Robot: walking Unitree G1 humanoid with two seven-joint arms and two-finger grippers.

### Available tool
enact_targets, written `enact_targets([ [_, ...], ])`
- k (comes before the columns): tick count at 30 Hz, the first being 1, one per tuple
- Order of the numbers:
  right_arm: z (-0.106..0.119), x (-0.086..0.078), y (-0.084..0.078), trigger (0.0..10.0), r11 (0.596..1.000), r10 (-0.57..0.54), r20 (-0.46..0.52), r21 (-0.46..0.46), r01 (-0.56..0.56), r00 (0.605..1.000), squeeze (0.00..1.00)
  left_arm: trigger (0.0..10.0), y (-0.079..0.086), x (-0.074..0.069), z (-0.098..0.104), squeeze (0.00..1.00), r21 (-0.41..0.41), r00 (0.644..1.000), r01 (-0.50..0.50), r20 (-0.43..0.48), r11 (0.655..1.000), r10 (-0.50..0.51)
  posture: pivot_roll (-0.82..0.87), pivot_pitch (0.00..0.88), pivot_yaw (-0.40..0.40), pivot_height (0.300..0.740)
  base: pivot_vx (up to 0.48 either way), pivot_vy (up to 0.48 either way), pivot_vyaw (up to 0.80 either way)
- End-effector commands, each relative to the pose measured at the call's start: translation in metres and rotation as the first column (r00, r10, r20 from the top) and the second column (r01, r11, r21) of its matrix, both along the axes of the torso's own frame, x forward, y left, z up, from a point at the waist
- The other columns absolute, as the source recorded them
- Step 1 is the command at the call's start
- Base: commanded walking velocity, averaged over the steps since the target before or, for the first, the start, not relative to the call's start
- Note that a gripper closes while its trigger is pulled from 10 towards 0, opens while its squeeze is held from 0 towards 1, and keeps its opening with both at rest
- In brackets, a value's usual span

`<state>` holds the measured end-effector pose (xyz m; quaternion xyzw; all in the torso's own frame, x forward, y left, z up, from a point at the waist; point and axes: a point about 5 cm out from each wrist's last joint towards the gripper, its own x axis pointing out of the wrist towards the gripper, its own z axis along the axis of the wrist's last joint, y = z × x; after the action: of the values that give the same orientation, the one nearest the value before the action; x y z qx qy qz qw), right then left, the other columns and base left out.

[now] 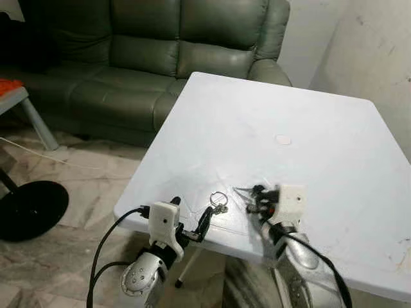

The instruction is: Hang keys on a hook

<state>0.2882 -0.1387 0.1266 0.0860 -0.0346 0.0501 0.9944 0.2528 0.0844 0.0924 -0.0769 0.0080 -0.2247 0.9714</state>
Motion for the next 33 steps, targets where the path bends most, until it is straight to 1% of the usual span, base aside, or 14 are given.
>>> enact_targets([
  [1,0.014,-0.001,-0.012,0.0,0.999,-0.044,0.097,-0.023,0.046,0.994,0.0,10.0,-0.001,0.002,-0.001,0.0,-0.001,1.0,-0.01,-0.007,1.0,0.01,0.02,0.074,-0.082,0.74,0.0,0.0,0.0],
  [2,0.022,0.0,-0.02,0.0,0.997,-0.067,0.15,-0.038,0.073,0.986,0.0,10.0,-0.001,0.004,0.0,0.0,-0.005,1.0,-0.017,-0.005,1.0,0.017,0.02,0.071,-0.081,0.74,0.0,0.0,0.0],
  [3,0.025,0.0,-0.024,9.0,0.994,-0.092,0.16,-0.038,0.099,0.983,0.0,10.0,0.0,0.006,0.001,0.0,-0.011,1.0,-0.024,-0.004,1.0,0.024,0.02,0.071,-0.081,0.74,0.0,0.0,0.0],
  [4,0.025,0.0,-0.024,9.0,0.994,-0.092,0.16,-0.038,0.099,0.983,0.0,10.0,0.0,0.006,0.001,0.0,-0.011,1.0,-0.024,-0.004,1.0,0.024,0.02,0.071,-0.081,0.74,0.0,0.0,0.0],
  [5,0.027,0.002,-0.027,10.0,0.992,-0.103,0.158,-0.054,0.113,0.982,0.0,10.0,0.002,0.01,0.003,0.0,-0.019,0.999,-0.036,0.0,0.999,0.036,0.02,0.065,-0.078,0.74,0.0,0.0,0.0],
  [6,0.029,0.001,-0.027,10.0,0.995,-0.081,0.164,-0.051,0.09,0.983,0.0,10.0,0.005,0.015,0.007,0.0,-0.024,0.998,-0.056,0.011,0.998,0.057,0.01,0.06,-0.076,0.74,0.0,0.0,0.0],
  [7,0.029,0.001,-0.027,10.0,0.995,-0.081,0.164,-0.051,0.09,0.983,0.0,10.0,0.005,0.015,0.007,0.0,-0.024,0.998,-0.056,0.011,0.998,0.057,0.01,0.06,-0.076,0.74,0.0,0.0,0.0],
  [9,0.027,-0.004,-0.025,10.0,0.997,-0.049,0.168,-0.058,0.06,0.985,0.0,10.0,0.012,0.027,0.016,0.0,-0.054,0.994,-0.103,0.023,0.993,0.105,0.01,0.05,-0.072,0.74,0.0,0.0,0.0],
  [14,0.019,-0.014,-0.023,10.0,0.997,-0.024,0.162,-0.07,0.036,0.987,0.0,10.0,0.024,0.039,0.025,0.0,-0.099,0.985,-0.162,0.035,0.982,0.166,0.0,0.034,-0.064,0.74,0.0,0.0,0.0],
  [17,0.017,-0.02,-0.024,10.0,0.997,-0.031,0.159,-0.059,0.041,0.987,0.0,10.0,0.029,0.04,0.029,0.0,-0.135,0.984,-0.168,0.038,0.977,0.175,0.0,0.027,-0.056,0.74,0.0,0.0,0.0],
  [20,0.014,-0.024,-0.027,10.0,0.997,-0.04,0.155,-0.065,0.05,0.987,0.0,10.0,0.031,0.039,0.032,0.0,-0.117,0.983,-0.151,0.087,0.982,0.162,0.0,0.022,-0.053,0.74,0.0,0.0,0.0],
  [25,0.003,-0.028,-0.029,10.0,0.994,-0.06,0.112,-0.085,0.07,0.992,0.0,10.0,0.038,0.042,0.024,0.0,-0.105,0.983,-0.172,0.045,0.98,0.177,-0.01,0.018,-0.043,0.74,0.0,0.0,0.0],
  [28,-0.005,-0.026,-0.032,10.0,0.986,-0.087,0.065,-0.136,0.095,0.994,0.0,10.0,0.041,0.045,0.024,0.0,-0.102,0.982,-0.178,0.04,0.979,0.183,-0.01,0.015,-0.038,0.74,0.0,0.0,0.0],
  [33,-0.006,-0.018,-0.036,10.0,0.985,-0.118,0.035,-0.124,0.121,0.992,0.0,10.0,0.047,0.056,0.028,0.0,-0.099,0.977,-0.205,0.046,0.974,0.21,-0.01,0.004,-0.033,0.74,0.0,0.0,-0.31],
])
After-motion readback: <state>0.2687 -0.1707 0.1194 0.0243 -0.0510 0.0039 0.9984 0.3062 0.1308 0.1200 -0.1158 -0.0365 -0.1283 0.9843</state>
